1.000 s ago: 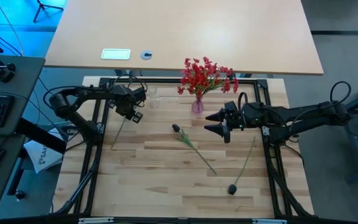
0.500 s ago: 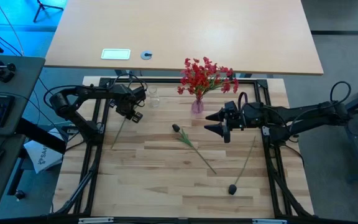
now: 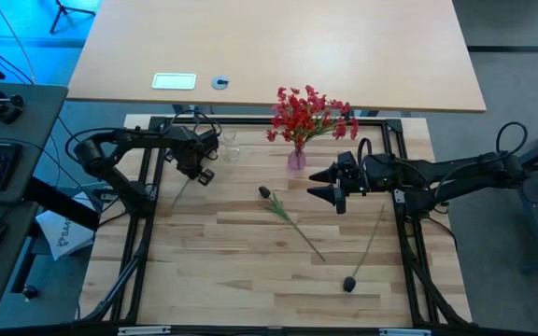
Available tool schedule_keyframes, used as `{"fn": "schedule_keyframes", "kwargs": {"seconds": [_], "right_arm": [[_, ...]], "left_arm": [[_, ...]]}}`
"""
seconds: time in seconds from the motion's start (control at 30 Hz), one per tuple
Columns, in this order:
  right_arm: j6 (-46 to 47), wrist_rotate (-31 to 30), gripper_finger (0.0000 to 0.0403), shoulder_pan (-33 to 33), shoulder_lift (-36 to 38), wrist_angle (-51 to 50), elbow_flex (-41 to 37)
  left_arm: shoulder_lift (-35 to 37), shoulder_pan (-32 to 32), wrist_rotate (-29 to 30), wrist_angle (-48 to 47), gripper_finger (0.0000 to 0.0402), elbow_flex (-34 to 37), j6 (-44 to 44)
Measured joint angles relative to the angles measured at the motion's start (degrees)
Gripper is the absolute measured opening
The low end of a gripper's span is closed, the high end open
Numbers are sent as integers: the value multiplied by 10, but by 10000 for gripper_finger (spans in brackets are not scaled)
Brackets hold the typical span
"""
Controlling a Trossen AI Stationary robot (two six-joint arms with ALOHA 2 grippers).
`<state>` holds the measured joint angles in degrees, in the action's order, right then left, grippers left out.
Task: Sort flowers into vase by color
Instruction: Put the top black tulip into the transparent vase
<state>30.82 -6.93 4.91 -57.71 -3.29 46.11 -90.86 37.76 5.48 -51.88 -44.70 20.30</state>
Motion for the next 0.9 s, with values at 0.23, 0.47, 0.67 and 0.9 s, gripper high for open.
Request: {"fn": "schedule_keyframes", "kwargs": {"seconds": [0.23,0.47,0.67,0.9], "right_arm": [[3,0,247,0,0,-1,0],[-2,0,247,0,0,-1,0],[-2,0,247,0,0,0,0],[-10,-29,247,0,0,1,0]], "left_arm": [[62,-3,-8,-17,3,2,-5],[215,-45,-43,-22,1,2,49],[347,-113,-69,-49,1,1,97],[443,-210,-40,118,0,1,146]]}}
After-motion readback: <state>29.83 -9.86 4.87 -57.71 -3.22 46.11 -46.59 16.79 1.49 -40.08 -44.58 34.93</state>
